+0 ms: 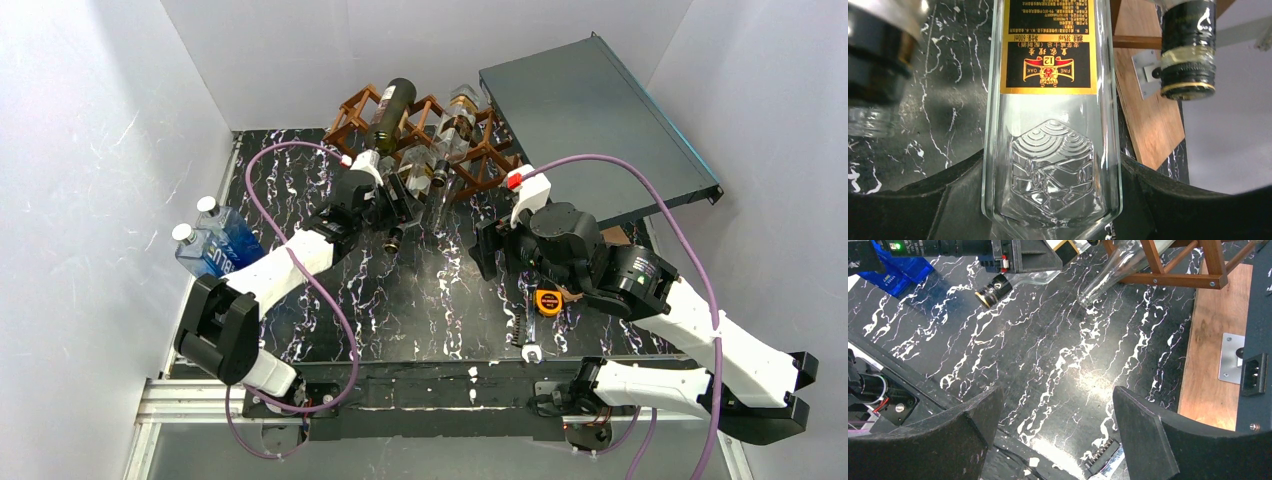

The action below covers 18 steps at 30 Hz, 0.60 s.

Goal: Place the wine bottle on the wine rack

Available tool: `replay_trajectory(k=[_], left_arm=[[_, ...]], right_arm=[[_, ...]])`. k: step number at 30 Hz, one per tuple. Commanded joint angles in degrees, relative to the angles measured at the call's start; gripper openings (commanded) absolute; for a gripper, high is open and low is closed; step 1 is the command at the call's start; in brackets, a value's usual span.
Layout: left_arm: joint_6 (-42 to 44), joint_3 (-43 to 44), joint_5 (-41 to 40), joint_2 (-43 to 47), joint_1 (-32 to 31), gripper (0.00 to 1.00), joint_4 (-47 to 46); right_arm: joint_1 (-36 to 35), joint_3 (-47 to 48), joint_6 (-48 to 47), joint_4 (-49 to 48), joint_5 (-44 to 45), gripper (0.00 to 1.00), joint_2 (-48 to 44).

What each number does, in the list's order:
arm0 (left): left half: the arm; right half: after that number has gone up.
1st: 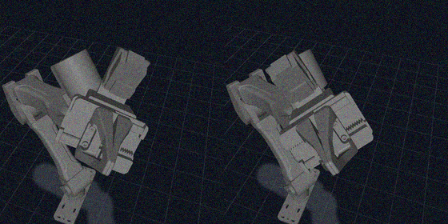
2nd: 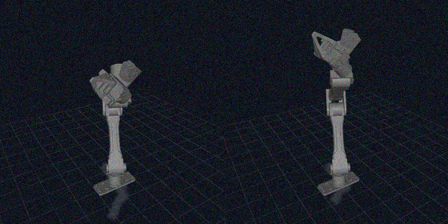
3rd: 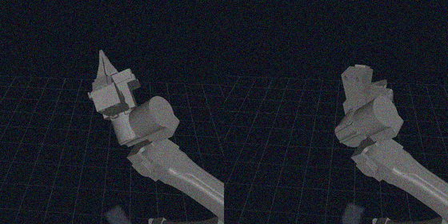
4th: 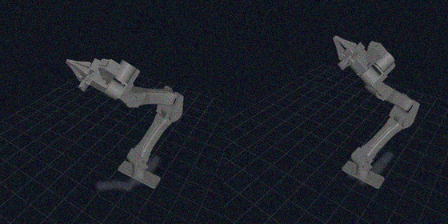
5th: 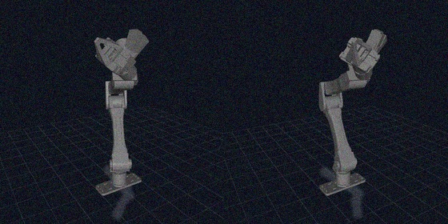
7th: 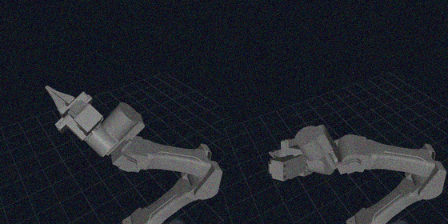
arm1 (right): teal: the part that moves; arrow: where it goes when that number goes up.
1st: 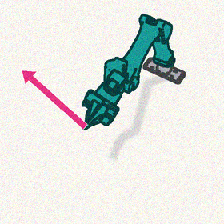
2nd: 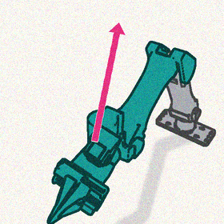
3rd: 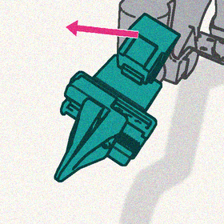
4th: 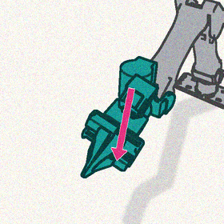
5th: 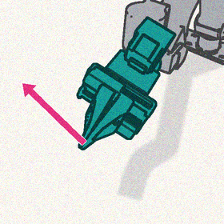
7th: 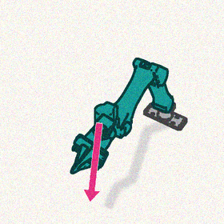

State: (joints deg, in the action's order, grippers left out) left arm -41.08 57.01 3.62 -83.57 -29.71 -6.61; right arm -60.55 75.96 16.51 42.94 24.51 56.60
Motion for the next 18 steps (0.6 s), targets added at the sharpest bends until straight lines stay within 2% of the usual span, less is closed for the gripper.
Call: replay_trajectory(k=[1,4,18], left_arm=[[0.45,4.31,-2.83,1.24,0.53,0.0,-9.25],[-0.23,3.27,-5.42,1.82,0.51,0.0,-9.57],[2.23,8.83,-5.11,-2.9,0.54,0.0,-11.68]], right_arm=[[-0.23,1.57,-0.43,-0.93,1.57,0.9,-0.93],[-0.19,1.5,-0.56,-0.93,1.76,0.9,-0.96],[-0.18,1.64,-0.87,-1.06,1.74,0.91,-0.78]])
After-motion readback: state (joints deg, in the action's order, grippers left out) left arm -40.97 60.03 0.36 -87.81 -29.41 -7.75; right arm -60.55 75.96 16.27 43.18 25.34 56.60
